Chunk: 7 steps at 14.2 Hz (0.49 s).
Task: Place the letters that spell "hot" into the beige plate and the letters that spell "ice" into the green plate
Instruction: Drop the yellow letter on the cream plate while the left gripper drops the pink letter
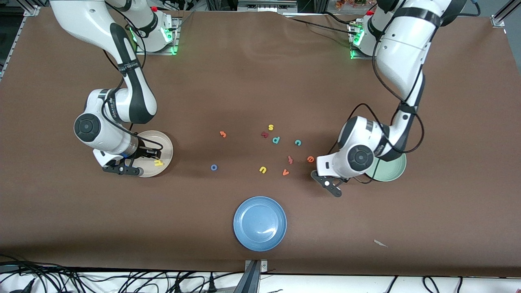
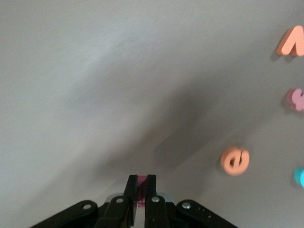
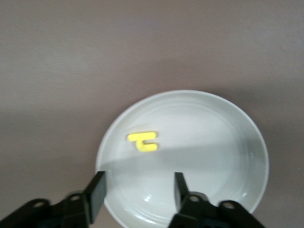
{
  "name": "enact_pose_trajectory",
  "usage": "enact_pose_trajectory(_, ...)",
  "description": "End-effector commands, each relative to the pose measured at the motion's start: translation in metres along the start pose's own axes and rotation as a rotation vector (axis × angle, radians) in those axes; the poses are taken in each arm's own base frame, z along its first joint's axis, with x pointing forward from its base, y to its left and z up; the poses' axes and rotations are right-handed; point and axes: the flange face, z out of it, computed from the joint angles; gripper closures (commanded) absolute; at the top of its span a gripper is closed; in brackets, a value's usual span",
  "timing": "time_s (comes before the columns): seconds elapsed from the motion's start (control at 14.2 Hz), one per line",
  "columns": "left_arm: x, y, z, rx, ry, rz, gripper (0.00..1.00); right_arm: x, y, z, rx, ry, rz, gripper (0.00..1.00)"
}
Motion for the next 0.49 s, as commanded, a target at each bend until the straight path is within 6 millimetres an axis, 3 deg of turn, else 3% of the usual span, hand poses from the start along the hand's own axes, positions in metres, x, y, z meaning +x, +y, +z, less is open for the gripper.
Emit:
enact_pose_trajectory(0.0,-0.037,-0.040,-0.042,-0.043,-0.050,-0.051,1.00,-0.003,-0.016,-0.010,0.024,0.000,0.028,0.00)
enact_pose_trajectory(0.21,-0.068,-0.072,-0.058,-0.077,-0.099,-0.110,1.00,-0.021,-0.066,-0.006,0.021,0.001,0.131,0.00)
enact_pose_trajectory(0.35,-0.091,-0.099,-0.048,-0.109,-0.133,-0.147,1.00,-0.036,-0.099,-0.003,0.020,0.003,0.167,0.00)
enact_pose_trajectory(0.42,-0.095,-0.102,-0.041,-0.116,-0.144,-0.153,1.00,-0.042,-0.111,0.000,0.018,0.003,0.184,0.00)
